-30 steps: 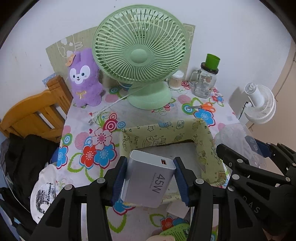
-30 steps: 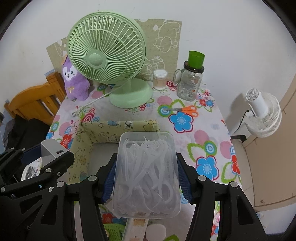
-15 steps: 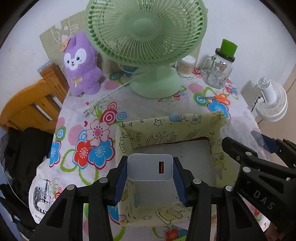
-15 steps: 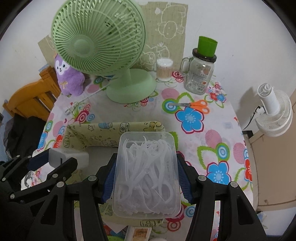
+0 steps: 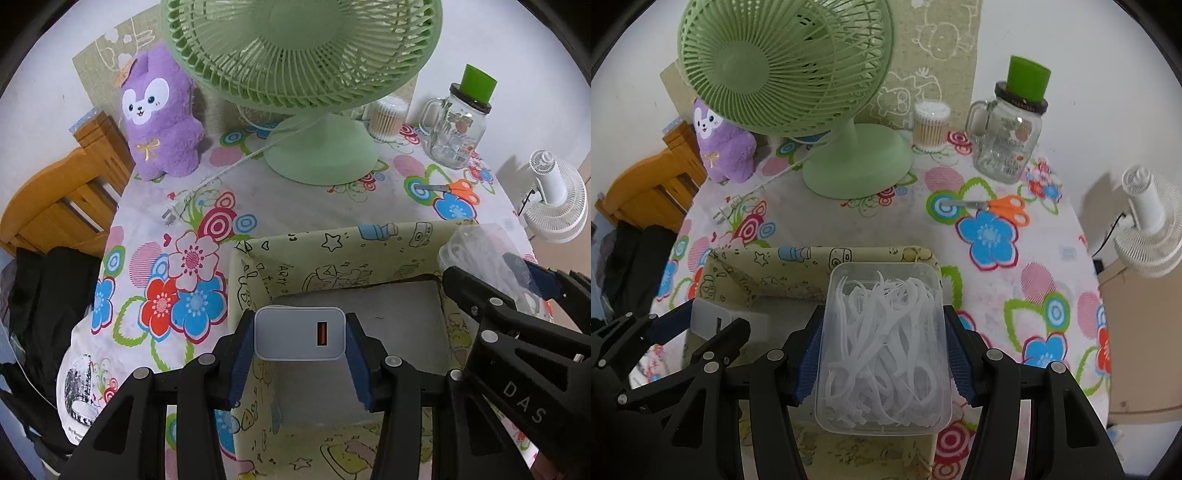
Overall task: Organize rigid objects
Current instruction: 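Open the left tool to drop the charger while the right tool releases the floss-pick box inside, then withdraw both tools from the green box back toward the remaining items, then reach the left tool to the white block while the right tool reaches the white remote, then grasp the white block with the left tool while the right tool grasps the white remote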
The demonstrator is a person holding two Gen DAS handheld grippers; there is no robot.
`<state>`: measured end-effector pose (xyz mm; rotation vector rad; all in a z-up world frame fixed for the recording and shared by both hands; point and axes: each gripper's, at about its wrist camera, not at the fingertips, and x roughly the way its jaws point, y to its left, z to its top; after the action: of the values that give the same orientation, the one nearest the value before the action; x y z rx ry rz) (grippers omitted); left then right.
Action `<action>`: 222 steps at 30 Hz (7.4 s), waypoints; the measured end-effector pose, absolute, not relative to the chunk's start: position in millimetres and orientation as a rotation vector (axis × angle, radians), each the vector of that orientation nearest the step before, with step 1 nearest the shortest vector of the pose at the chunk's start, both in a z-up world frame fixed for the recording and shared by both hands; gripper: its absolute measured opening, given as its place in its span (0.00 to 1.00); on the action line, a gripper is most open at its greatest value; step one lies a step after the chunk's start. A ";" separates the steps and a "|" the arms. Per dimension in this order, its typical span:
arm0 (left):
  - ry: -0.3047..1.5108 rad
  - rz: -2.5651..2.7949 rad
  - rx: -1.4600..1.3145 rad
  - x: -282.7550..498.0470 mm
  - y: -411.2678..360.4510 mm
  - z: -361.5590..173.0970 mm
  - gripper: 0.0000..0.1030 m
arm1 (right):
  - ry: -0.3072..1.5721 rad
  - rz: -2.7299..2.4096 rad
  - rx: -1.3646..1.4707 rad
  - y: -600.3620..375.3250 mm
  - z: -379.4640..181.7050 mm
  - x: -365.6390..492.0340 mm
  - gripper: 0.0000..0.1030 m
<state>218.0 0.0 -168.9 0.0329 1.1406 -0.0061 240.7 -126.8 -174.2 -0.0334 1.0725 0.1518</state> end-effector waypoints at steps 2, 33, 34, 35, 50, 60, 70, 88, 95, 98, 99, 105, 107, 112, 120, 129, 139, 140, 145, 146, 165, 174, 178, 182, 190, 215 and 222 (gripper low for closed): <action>1.144 -0.004 0.030 220.6 0.7 -171.8 0.46 | 1.066 0.146 -0.046 -124.8 -174.7 242.4 0.61; 1.099 -0.016 0.132 217.5 -14.2 -158.4 0.98 | 1.083 0.122 0.048 -129.4 -174.7 241.7 0.86; 1.098 -0.016 0.136 216.5 -14.3 -157.5 0.99 | 1.083 0.120 0.049 -129.8 -174.2 240.5 0.86; 1.095 -0.014 0.139 215.1 -14.5 -156.7 0.99 | 1.084 0.119 0.052 -130.3 -173.7 239.1 0.86; 1.082 -0.041 0.117 185.8 -12.1 -142.8 1.00 | 1.063 0.108 0.034 -132.5 -157.6 208.9 0.86; 1.061 -0.062 0.099 162.4 -10.8 -132.9 1.00 | 1.035 0.099 0.017 -132.6 -145.0 182.9 0.86; 1.036 -0.077 0.094 140.2 -9.5 -118.6 0.99 | 0.991 0.073 -0.012 -129.5 -127.0 157.1 0.86; 1.005 -0.117 0.103 98.0 -9.8 -103.6 0.98 | 0.990 0.031 -0.016 -127.1 -111.3 111.4 0.86; 0.991 -0.135 0.103 82.7 -10.7 -98.4 0.98 | 0.966 0.021 -0.018 -128.4 -104.9 92.5 0.86; 0.982 -0.139 0.106 76.1 -10.2 -96.1 0.98 | 0.961 0.021 -0.018 -129.1 -102.5 85.9 0.86; 0.979 -0.141 0.106 73.6 -9.9 -95.4 0.98 | 0.959 0.026 -0.014 -129.6 -101.6 82.6 0.86; 0.973 -0.151 0.099 62.5 -7.7 -93.9 0.98 | 0.944 0.035 0.004 -129.3 -97.4 68.3 0.86; 0.976 -0.155 0.096 59.8 -6.5 -95.0 0.98 | 0.937 0.032 0.000 -128.7 -96.7 63.7 0.86; 0.986 -0.168 0.088 54.7 -4.5 -101.8 0.98 | 0.940 0.033 0.001 -130.3 -100.8 55.0 0.86; 1.000 -0.181 0.096 53.1 -4.7 -117.6 0.98 | 0.967 0.041 0.027 -136.8 -118.9 49.3 0.86; 1.057 -0.185 0.070 57.2 -1.8 -145.5 0.98 | 0.998 0.064 0.028 -140.4 -141.9 48.7 0.86; 1.098 -0.181 0.077 64.1 -3.3 -166.5 0.98 | 1.042 0.075 0.048 -151.0 -165.2 53.6 0.86; 1.101 -0.181 0.077 64.8 -3.6 -168.8 0.98 | 1.045 0.074 0.047 -151.8 -166.7 54.1 0.86; 1.122 -0.183 0.076 70.2 -7.9 -179.3 0.98 | 1.069 0.068 0.056 -159.8 -177.2 59.1 0.86; 1.124 -0.185 0.076 71.1 -8.8 -180.8 0.98 | 1.071 0.068 0.055 -161.3 -178.7 59.9 0.86; 1.179 -0.201 0.118 89.9 -32.6 -215.2 0.96 | 1.129 0.056 0.062 -183.3 -214.4 76.5 0.83; 1.199 -0.215 0.151 93.7 -41.2 -227.7 0.96 | 1.164 0.041 0.093 -191.4 -232.8 80.2 0.81; 1.209 -0.221 0.159 96.1 -44.4 -232.9 0.96 | 1.177 0.032 0.110 -195.2 -238.3 81.0 0.79; 1.216 -0.227 0.168 99.0 -49.7 -238.2 0.95 | 1.190 0.024 0.116 -198.7 -242.2 82.1 0.78; 1.233 -0.252 0.171 103.5 -58.0 -245.9 0.94 | 1.209 0.016 0.132 -202.9 -249.8 84.7 0.78; 1.201 -0.311 0.205 115.8 -76.4 -252.0 0.61 | 1.243 0.025 0.160 -197.1 -259.0 91.4 0.78; 1.204 -0.331 0.207 113.4 -75.5 -248.8 0.61 | 1.247 0.037 0.163 -189.8 -259.4 92.0 0.78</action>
<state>113.4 -75.5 -248.8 0.2069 1.2044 -0.3310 92.0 -189.8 -259.4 0.1634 1.2472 0.0373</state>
